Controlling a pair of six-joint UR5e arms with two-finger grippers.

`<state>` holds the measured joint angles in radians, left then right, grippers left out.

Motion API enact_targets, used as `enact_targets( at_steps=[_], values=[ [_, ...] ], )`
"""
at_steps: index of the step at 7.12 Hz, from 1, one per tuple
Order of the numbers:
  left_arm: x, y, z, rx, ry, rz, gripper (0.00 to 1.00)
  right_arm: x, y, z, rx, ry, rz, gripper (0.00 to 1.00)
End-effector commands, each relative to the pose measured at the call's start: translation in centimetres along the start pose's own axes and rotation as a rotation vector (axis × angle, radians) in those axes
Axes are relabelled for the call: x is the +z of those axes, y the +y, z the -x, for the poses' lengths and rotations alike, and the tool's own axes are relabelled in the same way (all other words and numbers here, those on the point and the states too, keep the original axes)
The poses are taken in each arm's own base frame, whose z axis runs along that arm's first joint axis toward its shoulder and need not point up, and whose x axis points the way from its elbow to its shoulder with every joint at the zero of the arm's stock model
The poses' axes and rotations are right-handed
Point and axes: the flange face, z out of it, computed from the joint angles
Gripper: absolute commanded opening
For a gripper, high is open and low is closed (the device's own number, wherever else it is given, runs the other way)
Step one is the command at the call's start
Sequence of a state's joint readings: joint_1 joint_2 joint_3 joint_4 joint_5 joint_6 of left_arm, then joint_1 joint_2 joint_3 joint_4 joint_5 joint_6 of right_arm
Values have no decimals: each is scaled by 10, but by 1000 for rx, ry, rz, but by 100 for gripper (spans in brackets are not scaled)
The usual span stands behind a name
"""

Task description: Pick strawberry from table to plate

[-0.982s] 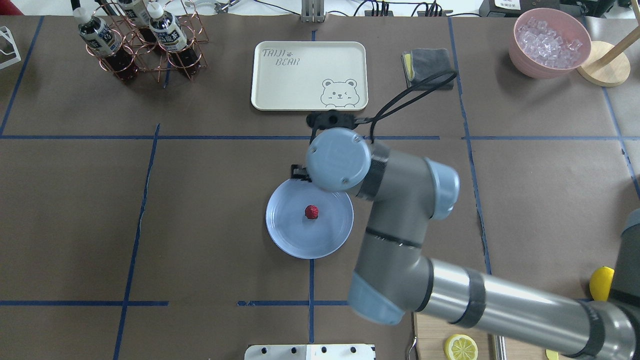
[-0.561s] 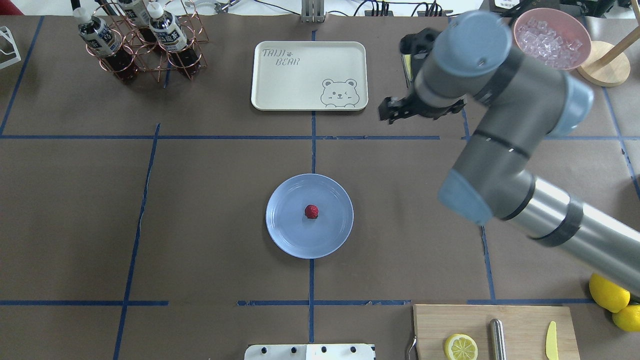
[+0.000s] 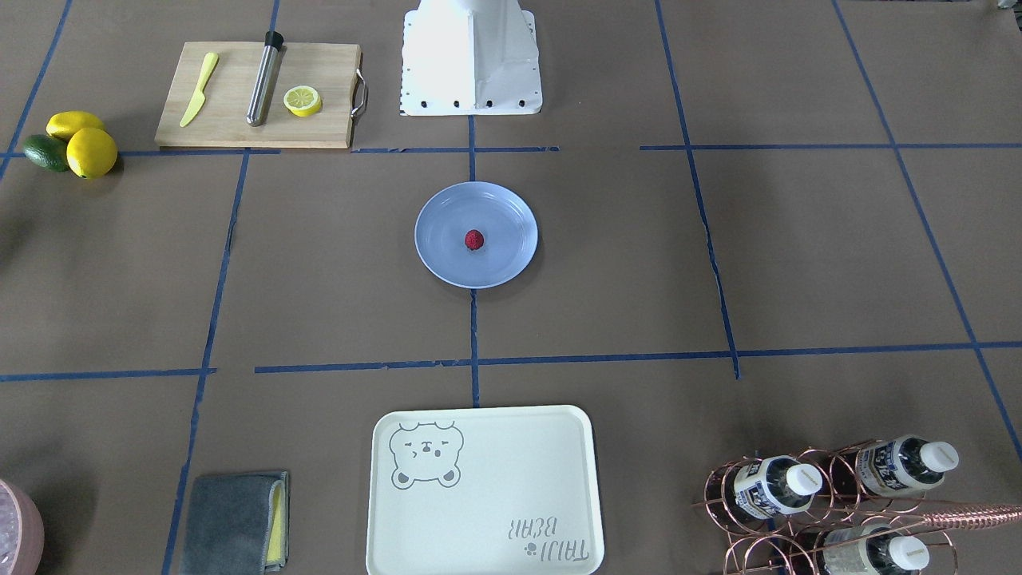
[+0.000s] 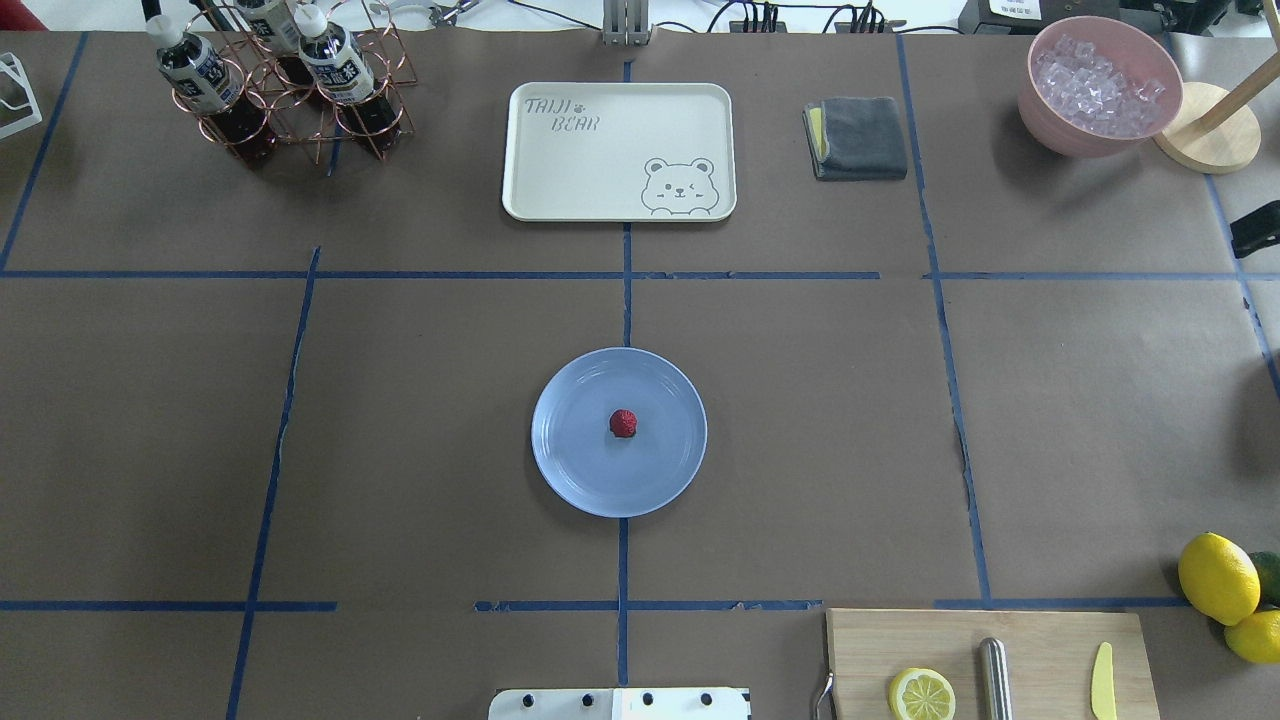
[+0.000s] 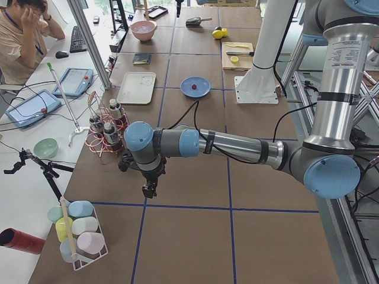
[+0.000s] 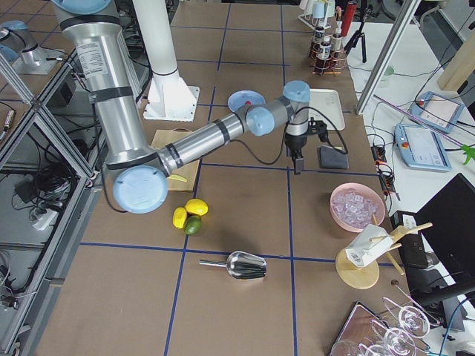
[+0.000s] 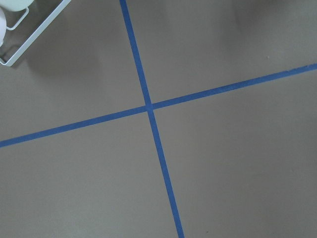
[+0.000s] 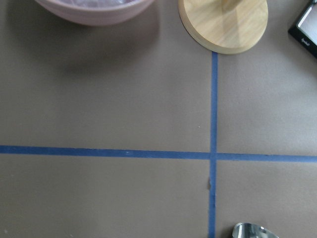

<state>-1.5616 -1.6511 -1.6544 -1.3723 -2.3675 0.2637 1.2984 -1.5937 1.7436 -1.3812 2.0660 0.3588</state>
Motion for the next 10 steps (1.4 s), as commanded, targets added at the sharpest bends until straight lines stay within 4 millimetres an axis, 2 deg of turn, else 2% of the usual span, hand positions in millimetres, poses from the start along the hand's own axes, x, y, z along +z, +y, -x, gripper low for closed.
enact_targets(
  at_steps=[1, 2, 3, 5, 6, 10],
  values=[
    [0, 1, 0, 1, 2, -1, 100, -9, 47, -99, -185, -179, 33, 100],
    [-2, 0, -3, 5, 1, -5, 100, -30, 61, -129, -143, -224, 46, 100],
    [-4, 0, -4, 6, -1, -7, 100, -26, 77, -132, -120, -204, 84, 100],
    [-5, -1, -5, 7, -1, -8, 100, -20, 87, -133, -118, -198, 102, 100],
    [-4, 0, -5, 5, -1, -6, 100, -14, 99, -138, -109, -199, 115, 100],
    [-6, -1, -5, 7, -12, -8, 100, -16, 97, -135, -111, -208, 104, 100]
  ],
)
